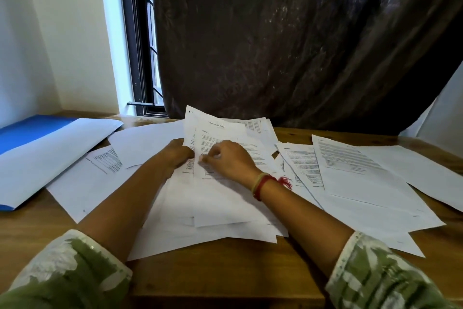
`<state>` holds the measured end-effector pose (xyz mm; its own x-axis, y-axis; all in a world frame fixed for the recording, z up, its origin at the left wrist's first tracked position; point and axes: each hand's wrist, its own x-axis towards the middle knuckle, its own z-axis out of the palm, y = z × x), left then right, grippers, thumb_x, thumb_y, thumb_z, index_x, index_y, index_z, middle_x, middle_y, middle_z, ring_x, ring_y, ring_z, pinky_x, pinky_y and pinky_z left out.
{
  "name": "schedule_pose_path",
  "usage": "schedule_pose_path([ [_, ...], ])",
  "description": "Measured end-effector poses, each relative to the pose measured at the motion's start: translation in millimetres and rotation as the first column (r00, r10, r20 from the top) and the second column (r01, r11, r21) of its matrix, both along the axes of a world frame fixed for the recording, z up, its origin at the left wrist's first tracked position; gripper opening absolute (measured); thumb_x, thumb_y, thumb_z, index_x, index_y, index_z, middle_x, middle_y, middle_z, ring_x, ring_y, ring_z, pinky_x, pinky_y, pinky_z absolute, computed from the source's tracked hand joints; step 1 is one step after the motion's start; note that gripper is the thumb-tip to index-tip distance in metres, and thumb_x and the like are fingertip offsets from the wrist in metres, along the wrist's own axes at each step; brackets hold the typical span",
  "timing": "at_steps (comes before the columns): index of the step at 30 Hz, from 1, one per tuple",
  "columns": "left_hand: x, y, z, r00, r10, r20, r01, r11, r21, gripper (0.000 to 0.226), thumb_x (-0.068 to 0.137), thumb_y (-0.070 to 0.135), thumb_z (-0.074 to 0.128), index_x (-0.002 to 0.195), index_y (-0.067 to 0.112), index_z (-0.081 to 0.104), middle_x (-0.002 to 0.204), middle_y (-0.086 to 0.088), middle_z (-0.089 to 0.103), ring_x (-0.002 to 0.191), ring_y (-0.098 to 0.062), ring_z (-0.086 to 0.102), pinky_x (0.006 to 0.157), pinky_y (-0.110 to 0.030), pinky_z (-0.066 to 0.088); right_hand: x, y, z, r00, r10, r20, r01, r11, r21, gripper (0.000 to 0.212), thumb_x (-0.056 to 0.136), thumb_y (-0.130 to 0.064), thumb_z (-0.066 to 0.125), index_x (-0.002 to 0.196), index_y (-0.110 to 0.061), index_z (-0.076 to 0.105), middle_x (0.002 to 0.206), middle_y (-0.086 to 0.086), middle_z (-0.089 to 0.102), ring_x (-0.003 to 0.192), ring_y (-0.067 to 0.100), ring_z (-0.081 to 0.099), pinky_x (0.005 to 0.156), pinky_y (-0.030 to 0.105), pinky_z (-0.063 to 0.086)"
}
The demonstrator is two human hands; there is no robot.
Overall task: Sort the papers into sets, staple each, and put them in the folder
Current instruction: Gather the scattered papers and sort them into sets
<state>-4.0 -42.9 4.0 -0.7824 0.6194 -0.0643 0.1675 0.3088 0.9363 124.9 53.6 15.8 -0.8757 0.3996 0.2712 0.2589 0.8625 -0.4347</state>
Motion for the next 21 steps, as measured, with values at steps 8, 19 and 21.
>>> schedule_pose_path([
  [8,10,-3,4,0.995,0.053,0.088,-0.061,0.994,0.094,0.022,0.099,0.035,0.047,0.116,0.022,0.054,0.12,-0.001,0.061,0.087,-0.02,0.063,0.073,-0.031,0.05,10,12,-33,0.963,0.132,0.233,-0.14,0.99,0.02,0.057,0.092,-0.064,0.033,0.129,-0.024,0.052,0.137,0.0,0.054,0.121,0.026,0.05,0.103,0.052,0.037],
  [19,4,0,-5,0.999,-0.027,-0.03,0.028,1.0,0.015,0.045,0.088,0.001,0.063,0.131,0.008,0.053,0.135,-0.011,0.055,0.118,-0.032,0.052,0.102,-0.048,0.039,80,120,9,0.639,-0.745,0.191,0.709,0.667,0.23,0.065,0.088,-0.053,0.059,0.141,-0.021,0.04,0.154,0.014,0.03,0.139,0.041,0.03,0.111,0.061,0.021],
  [21,2,1,-6,0.999,-0.028,-0.019,0.028,0.999,0.031,0.043,0.088,0.0,0.063,0.13,0.007,0.054,0.136,-0.013,0.055,0.116,-0.032,0.052,0.102,-0.047,0.039,99,137,-4,0.534,-0.782,0.321,0.775,0.604,0.185,0.078,0.083,-0.061,0.058,0.145,-0.021,0.033,0.157,0.014,0.023,0.141,0.045,0.024,0.111,0.065,0.018],
])
